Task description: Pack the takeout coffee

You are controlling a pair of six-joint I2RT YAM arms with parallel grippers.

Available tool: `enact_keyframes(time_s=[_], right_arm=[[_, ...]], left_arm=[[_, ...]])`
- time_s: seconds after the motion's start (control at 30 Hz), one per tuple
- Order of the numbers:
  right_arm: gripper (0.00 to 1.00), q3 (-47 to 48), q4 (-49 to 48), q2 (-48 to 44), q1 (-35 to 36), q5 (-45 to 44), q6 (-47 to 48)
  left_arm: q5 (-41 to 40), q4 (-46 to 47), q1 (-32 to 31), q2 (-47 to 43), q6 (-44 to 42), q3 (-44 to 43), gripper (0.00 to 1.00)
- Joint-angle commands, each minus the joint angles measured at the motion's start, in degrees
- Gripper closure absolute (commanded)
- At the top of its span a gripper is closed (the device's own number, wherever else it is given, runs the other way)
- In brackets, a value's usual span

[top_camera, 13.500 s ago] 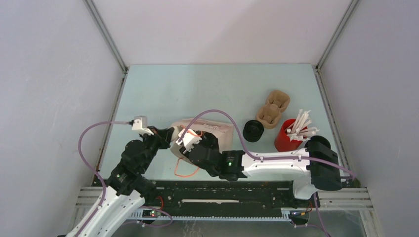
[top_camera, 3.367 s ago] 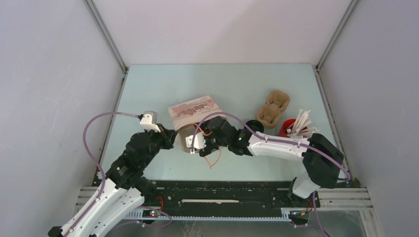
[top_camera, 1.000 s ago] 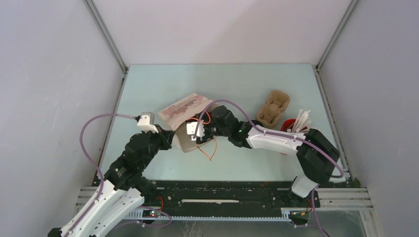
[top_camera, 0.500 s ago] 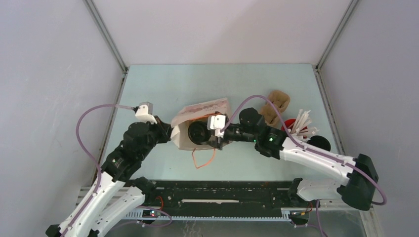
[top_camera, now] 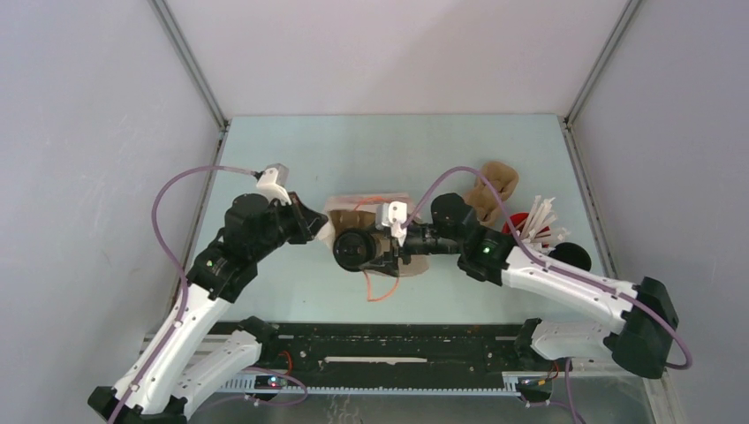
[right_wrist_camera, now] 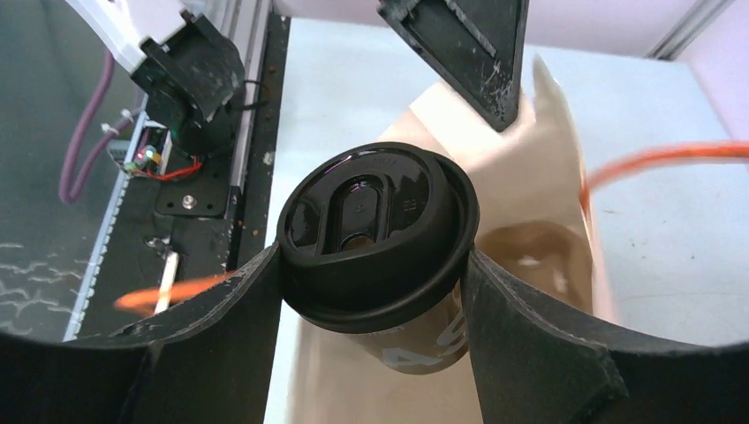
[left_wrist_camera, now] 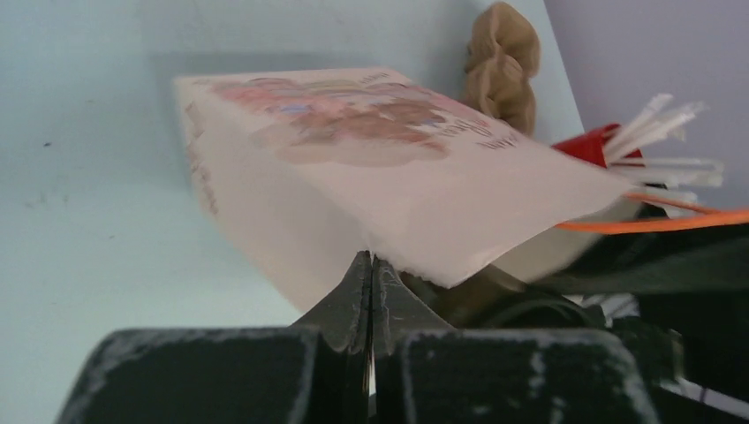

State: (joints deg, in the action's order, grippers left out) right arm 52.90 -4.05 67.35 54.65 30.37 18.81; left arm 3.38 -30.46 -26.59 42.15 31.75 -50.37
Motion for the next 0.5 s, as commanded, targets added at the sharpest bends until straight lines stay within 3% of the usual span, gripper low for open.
enact_keyframes(time_s=[0.0, 0.23, 0.47], right_arm=[[0.64, 0.64, -4.2, 4.44, -1.11, 0.31, 3.01], [0.65, 5.58, 8.42, 9.1, -2.24, -1.86, 14.78], [0.66, 8.48, 16.35, 9.89, 1.06, -4.39, 22.38]], left_arm=[[8.33, 5.7, 0.31, -2.05, 1.21, -0.38, 1.0], [6.38, 1.96, 0.31, -2.88, -0.13, -0.84, 1.0], [3.57, 1.36, 0.31, -2.12, -0.44, -2.32, 1.0]])
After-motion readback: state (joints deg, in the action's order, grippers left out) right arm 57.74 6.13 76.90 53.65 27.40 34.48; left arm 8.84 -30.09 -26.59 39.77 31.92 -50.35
